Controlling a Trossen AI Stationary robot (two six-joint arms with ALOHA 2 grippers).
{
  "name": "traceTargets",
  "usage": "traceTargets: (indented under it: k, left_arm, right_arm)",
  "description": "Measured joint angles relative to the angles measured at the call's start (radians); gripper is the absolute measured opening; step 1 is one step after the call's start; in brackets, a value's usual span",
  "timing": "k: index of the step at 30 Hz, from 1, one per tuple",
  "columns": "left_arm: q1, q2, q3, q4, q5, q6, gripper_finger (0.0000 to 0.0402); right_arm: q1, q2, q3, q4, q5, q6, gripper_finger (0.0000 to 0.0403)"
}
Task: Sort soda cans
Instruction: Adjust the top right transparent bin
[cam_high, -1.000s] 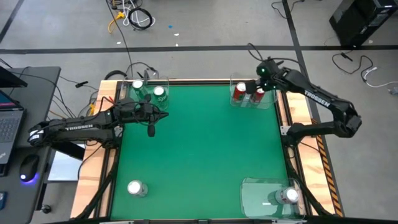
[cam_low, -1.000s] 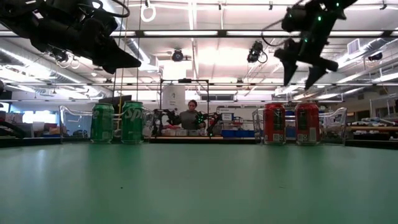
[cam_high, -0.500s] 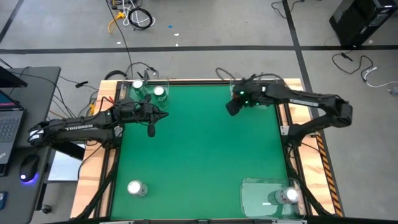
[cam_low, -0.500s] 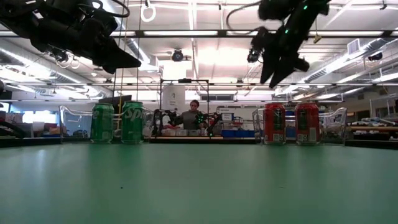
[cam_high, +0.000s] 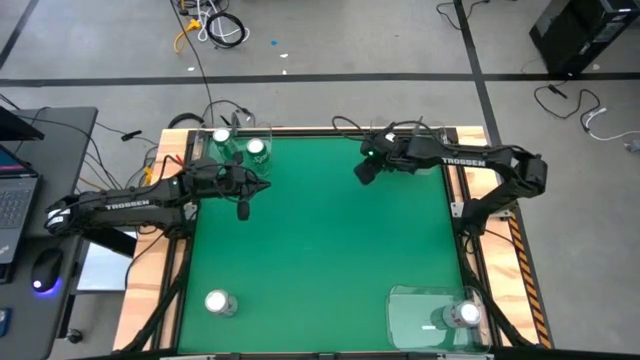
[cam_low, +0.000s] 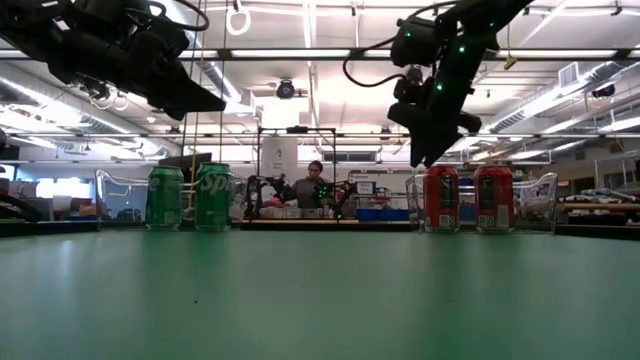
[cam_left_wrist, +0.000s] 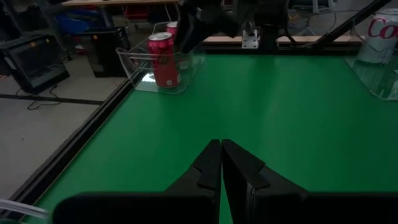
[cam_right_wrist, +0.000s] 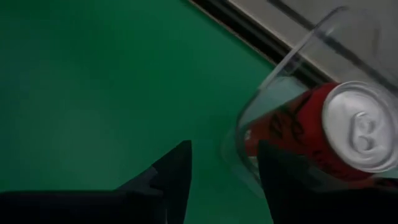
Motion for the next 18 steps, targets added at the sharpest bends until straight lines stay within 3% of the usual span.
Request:
traceTargets:
  k: [8, 18]
  left_arm:
    - [0.0, 0.0, 0.0, -0.001, -0.02, 0.003, 0.0021]
    - [0.0, 0.0, 0.0, -0.003, -0.019, 0.004, 0.0021]
  right_arm:
    - [-0.038, 0.06, 0.001, 0.0, -0.059, -0.033, 0.0124]
    - [0.01, 0.048, 0.001, 0.027, -0.078, -0.102, 0.0008]
